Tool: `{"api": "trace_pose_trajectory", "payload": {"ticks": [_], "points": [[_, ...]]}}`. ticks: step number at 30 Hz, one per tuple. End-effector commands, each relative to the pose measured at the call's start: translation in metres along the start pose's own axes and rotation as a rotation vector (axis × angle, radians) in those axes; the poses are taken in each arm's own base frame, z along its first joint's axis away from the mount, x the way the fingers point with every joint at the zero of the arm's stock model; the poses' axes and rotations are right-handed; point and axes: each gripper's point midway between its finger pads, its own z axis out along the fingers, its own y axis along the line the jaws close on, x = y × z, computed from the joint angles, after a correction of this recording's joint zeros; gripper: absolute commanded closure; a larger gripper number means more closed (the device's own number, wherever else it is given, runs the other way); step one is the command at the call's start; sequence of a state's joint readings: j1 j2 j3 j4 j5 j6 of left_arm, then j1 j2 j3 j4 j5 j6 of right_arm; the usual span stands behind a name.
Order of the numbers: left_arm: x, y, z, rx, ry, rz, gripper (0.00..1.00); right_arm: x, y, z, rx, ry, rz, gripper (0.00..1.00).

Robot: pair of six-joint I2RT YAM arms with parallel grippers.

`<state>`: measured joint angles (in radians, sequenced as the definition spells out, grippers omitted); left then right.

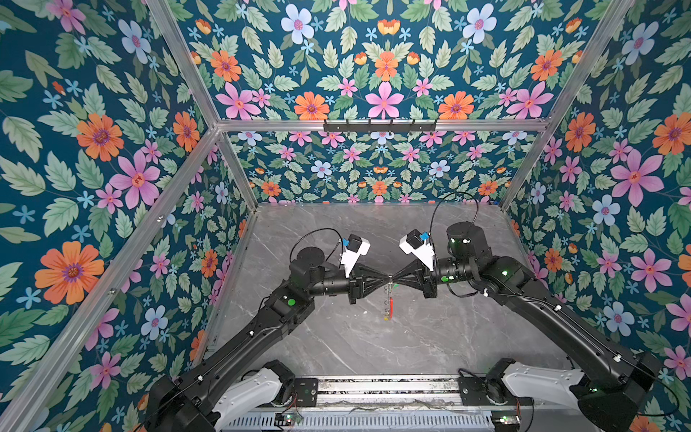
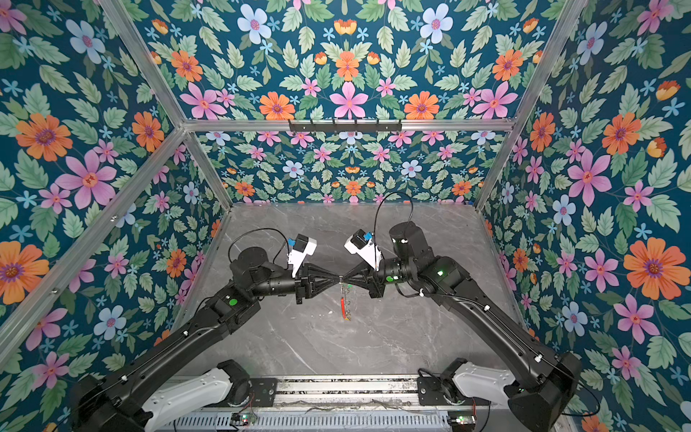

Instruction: Remove the keys from the keyring

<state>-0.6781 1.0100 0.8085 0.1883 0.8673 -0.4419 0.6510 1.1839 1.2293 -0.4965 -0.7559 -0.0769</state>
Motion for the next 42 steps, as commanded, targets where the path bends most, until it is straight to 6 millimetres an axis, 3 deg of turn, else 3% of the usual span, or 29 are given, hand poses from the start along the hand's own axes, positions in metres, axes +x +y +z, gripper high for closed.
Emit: {"api": "trace_pose_trajectory", "payload": {"ticks": [1, 11, 17, 22, 27, 34, 42], "points": [[-0.004, -0.005, 0.000, 0.028, -0.012, 0.027, 0.80, -0.008, 0.001, 0.001, -0.006, -0.023, -0.018, 1.00], [-0.008, -0.010, -0.002, 0.039, -0.035, 0.056, 1.00, -0.008, 0.001, 0.004, -0.003, -0.023, -0.018, 1.00], [-0.013, -0.008, -0.008, 0.002, -0.105, 0.102, 1.00, -0.012, 0.000, 0.004, 0.020, -0.050, -0.022, 1.00], [-0.016, -0.010, -0.012, 0.002, -0.144, 0.131, 1.00, -0.022, 0.000, -0.007, 0.075, -0.141, -0.056, 0.63], [-0.019, -0.017, -0.018, 0.023, -0.191, 0.167, 1.00, -0.018, -0.004, -0.017, 0.141, -0.211, -0.082, 0.48], [-0.022, -0.032, -0.023, 0.101, -0.242, 0.189, 1.00, 0.003, 0.001, -0.011, 0.084, -0.229, -0.073, 0.40], [-0.023, -0.035, -0.024, 0.134, -0.276, 0.177, 1.00, 0.005, 0.011, -0.004, -0.012, -0.255, -0.080, 0.38]]}}
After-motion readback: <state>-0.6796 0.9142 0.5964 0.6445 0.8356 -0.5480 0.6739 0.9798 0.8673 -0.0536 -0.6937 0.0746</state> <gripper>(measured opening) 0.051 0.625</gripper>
